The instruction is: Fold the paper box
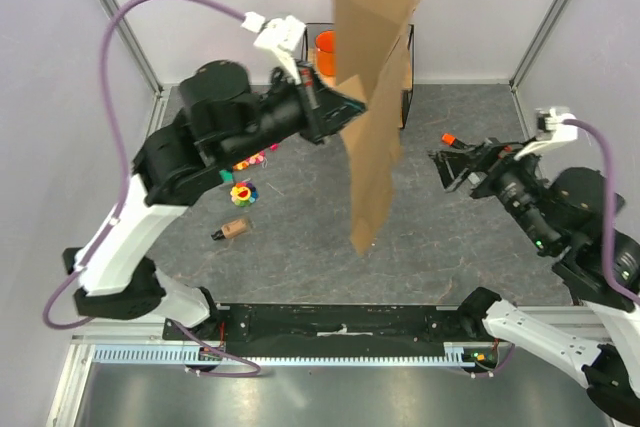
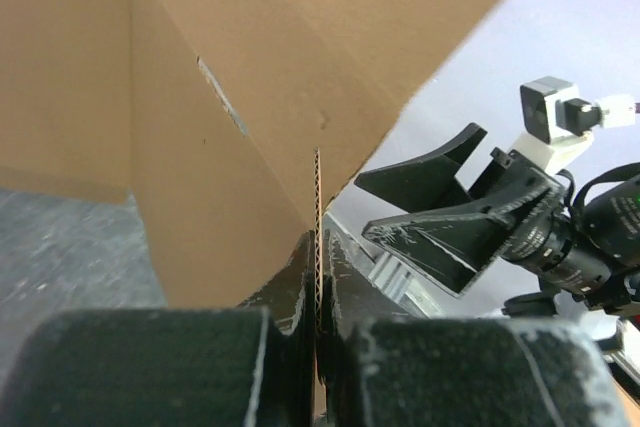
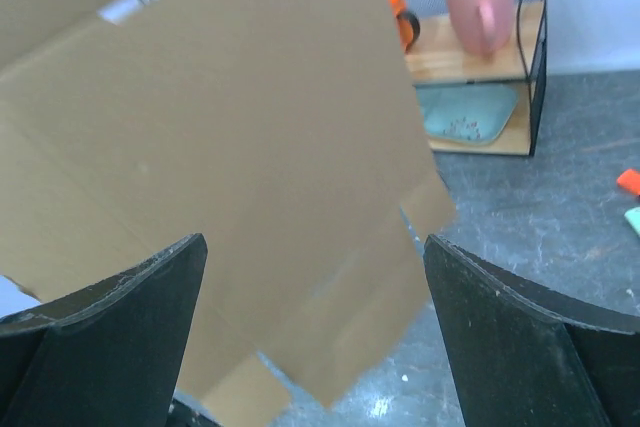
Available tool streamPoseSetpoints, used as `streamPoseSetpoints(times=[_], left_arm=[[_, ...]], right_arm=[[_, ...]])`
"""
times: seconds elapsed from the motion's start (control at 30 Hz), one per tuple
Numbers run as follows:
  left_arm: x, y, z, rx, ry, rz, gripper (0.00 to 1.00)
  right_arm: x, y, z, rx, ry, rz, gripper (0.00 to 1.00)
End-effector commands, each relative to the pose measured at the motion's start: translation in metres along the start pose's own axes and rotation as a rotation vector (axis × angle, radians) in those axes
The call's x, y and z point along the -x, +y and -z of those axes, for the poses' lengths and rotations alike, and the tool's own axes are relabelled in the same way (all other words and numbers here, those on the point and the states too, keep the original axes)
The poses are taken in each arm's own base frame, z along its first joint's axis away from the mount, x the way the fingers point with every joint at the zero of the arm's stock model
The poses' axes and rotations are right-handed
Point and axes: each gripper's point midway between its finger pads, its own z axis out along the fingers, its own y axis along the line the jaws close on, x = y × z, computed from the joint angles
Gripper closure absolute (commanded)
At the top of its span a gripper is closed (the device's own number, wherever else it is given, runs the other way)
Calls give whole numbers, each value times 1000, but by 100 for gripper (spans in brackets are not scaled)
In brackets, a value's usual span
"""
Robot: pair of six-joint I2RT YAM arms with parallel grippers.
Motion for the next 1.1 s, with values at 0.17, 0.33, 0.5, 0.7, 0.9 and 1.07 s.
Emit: streamPoseSetpoints(times=[0.17, 0.33, 0.5, 0.7, 0.9, 1.07], left_arm=[[17, -65, -20, -384, 75, 70, 98], [2, -41, -25, -403, 139, 123, 98], [-53, 72, -37, -177, 235, 247, 98], [-126, 208, -23, 50, 402, 355, 98], [-191, 267, -28, 139, 634, 329, 94], [-203, 300, -30, 271, 673, 286, 74]], right_arm=[[57, -14, 49, -50, -172, -17, 2], [60, -20, 52, -72, -184, -6, 2], [41, -22, 43, -72, -138, 10, 2], [19, -25, 35, -58, -102, 28, 2], [-5, -24, 24, -33, -59, 44, 2], [-19, -29, 19, -43, -30, 58, 2]])
